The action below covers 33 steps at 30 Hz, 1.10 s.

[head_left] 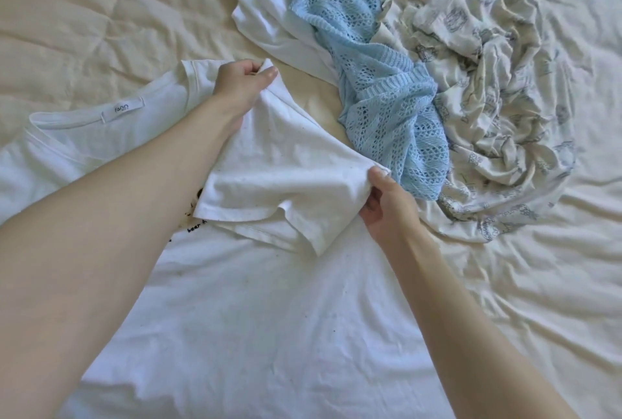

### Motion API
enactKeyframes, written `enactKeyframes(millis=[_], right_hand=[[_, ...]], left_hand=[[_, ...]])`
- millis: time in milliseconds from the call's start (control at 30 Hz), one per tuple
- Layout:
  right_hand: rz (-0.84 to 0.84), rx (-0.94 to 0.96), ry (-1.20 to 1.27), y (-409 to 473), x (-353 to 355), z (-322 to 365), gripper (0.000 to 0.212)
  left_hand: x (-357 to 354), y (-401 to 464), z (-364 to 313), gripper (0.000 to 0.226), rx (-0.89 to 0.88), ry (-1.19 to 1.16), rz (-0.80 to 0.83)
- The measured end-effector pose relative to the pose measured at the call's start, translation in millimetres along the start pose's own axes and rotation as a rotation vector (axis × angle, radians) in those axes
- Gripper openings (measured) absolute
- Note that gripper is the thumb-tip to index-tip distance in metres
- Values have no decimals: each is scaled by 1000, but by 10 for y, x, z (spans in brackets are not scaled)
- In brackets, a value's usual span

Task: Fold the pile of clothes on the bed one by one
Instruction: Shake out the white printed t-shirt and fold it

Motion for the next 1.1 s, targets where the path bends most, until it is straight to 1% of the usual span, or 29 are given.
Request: enactKeyframes(millis=[100, 133, 200, 233, 267, 333, 400, 433, 467, 533, 600, 667, 733, 800, 867, 1000, 1100], right_hand=[[24, 27, 1, 9, 11, -68, 18], [8, 52, -28, -5, 14, -77, 17], [-64, 165, -183, -53, 11, -57, 9], [-119, 256, -290, -103, 18, -46, 13], [-184, 371, -420, -171, 33, -44, 24], [-326, 686, -731, -408, 40, -56, 43], [-390, 991, -1027, -670, -26, -175, 43], [-391, 1098, -1145, -753, -64, -263, 39], [-368, 1163, -1236, -798, -107, -348, 37], [-296, 1203, -1361, -815, -196, -468, 33], [-237, 1210, -1427, -780, -273, -497, 24], [-170, 1181, -1418, -748, -302, -476, 12], [-153, 1130, -1358, -755, -251, -450, 8], [-165, 1128, -1285, -817, -147, -453, 9], [-139, 1120, -1247, -889, -37, -511, 13], [-75, 1064, -1348, -878, 83, -709, 22], [-74, 1047, -1384, -835, 79, -737, 19]], left_hand=[[-63, 38, 49, 43, -8, 85, 40], [-72, 38, 60, 50, -36, 151, 52], [-34, -24, 33, 56, -122, 273, 32], [7, -85, 33, 57, -162, 311, 9], [64, -167, 50, 57, -197, 336, -18], [227, -399, 145, 55, -241, 374, -86], [429, -650, 319, 48, -252, 429, -148], [527, -769, 406, 44, -240, 455, -175], [614, -861, 500, 40, -218, 477, -195], [746, -1004, 650, 32, -172, 530, -209], [800, -1085, 730, 29, -164, 610, -192], [820, -1112, 757, 26, -172, 656, -181], [833, -1099, 760, 21, -158, 656, -177], [850, -1061, 769, 19, -126, 641, -172], [875, -1032, 773, 18, -98, 624, -165], [913, -1002, 775, 15, -77, 582, -138], [905, -1027, 773, 17, -107, 604, -126]])
Point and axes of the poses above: each hand's wrist, its own y-axis towards the middle knuckle, its own x-axis out of the back of the hand, z = x × y, the point moved 6 cm from there along y, towards the middle knuckle, and after that the axes turned 7 degrees about -y, right-handed, at the moved point
